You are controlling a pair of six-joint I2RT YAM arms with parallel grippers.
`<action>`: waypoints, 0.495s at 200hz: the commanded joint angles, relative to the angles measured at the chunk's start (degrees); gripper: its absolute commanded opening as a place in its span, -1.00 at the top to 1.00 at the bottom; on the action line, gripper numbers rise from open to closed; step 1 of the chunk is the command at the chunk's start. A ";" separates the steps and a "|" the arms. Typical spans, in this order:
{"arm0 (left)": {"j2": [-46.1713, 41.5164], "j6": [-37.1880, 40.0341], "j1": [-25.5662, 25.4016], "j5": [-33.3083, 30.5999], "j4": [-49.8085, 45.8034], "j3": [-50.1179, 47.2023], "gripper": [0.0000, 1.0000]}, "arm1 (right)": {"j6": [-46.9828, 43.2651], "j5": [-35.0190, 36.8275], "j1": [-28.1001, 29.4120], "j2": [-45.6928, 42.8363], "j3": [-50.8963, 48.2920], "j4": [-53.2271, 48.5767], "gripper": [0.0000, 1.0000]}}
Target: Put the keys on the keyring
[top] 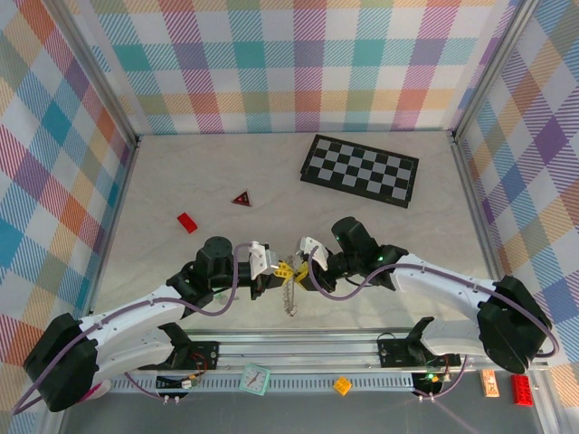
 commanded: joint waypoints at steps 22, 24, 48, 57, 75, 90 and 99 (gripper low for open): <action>-1.02 0.52 -0.50 -0.31 3.07 -0.31 1.00 | -2.85 -0.18 0.10 -2.39 0.47 -2.97 0.82; -1.03 0.52 -0.50 -0.37 3.03 -0.31 1.00 | -2.98 -0.10 0.10 -2.47 0.63 -3.28 0.83; -0.81 0.71 -0.47 -0.52 2.73 -0.14 1.00 | -4.49 1.18 0.10 -3.01 1.71 -5.94 0.93; -0.68 0.78 -0.50 -0.50 2.72 -0.09 1.00 | -4.82 1.40 0.08 -3.19 2.02 -6.48 0.95; -0.38 0.79 -0.49 -0.48 2.61 0.04 1.00 | -5.22 1.35 0.09 -3.46 2.70 -7.26 1.00; -0.07 0.79 -0.47 -0.32 2.55 0.13 1.00 | -5.49 1.52 0.10 -3.50 3.45 -8.05 1.00; 0.02 0.79 -0.49 -0.23 2.54 0.13 1.00 | -5.74 1.50 0.15 -3.55 3.86 -8.52 1.00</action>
